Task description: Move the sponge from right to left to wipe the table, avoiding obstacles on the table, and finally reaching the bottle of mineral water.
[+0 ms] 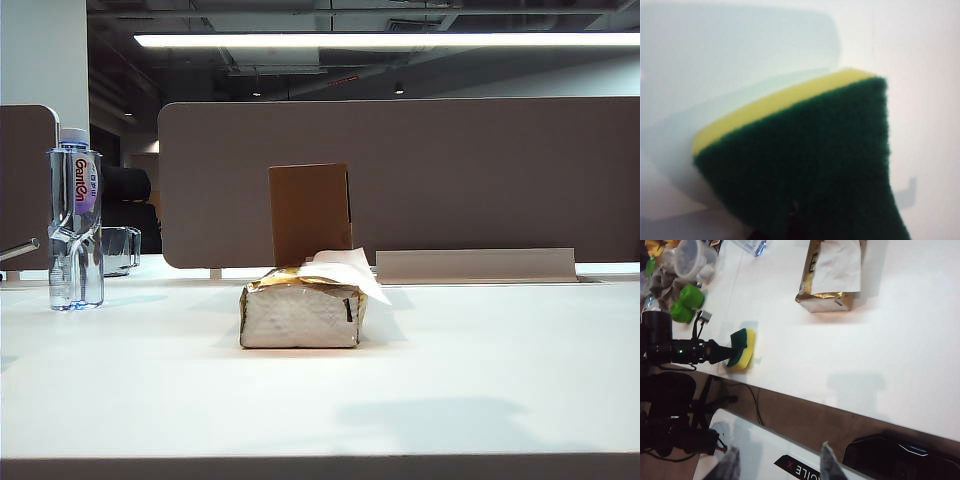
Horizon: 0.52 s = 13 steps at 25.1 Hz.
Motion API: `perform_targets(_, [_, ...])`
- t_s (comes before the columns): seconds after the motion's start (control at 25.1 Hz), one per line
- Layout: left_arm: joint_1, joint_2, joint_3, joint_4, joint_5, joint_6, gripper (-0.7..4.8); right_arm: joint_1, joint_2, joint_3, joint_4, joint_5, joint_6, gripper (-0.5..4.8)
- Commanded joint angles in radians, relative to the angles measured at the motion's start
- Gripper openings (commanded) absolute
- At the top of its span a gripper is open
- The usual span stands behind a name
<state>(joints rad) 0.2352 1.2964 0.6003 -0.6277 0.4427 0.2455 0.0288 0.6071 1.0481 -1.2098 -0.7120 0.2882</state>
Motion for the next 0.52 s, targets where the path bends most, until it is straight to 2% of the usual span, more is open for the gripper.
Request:
perform_targets(0.04, [0.004,0.001,-0.005,0.133,-0.036,-0.039,-0.06,0.008,-0.002,0.004,0.014,-0.012,0.004,2.09])
perform_targets(0.08, [0.004,0.010,-0.001,0.199,-0.035,-0.080,-0.06,0.010,-0.002,0.004,0.013,-0.013,0.009,2.09])
perform_targets(0.16, [0.004,0.029,0.008,0.230,-0.035,-0.103,-0.06,0.010,-0.002,0.004,0.013,-0.013,0.011,2.09])
perform_targets(0.52, [0.003,0.235,0.132,0.283,-0.035,-0.103,-0.06,0.010,-0.002,0.004,0.013,-0.012,0.012,2.09])
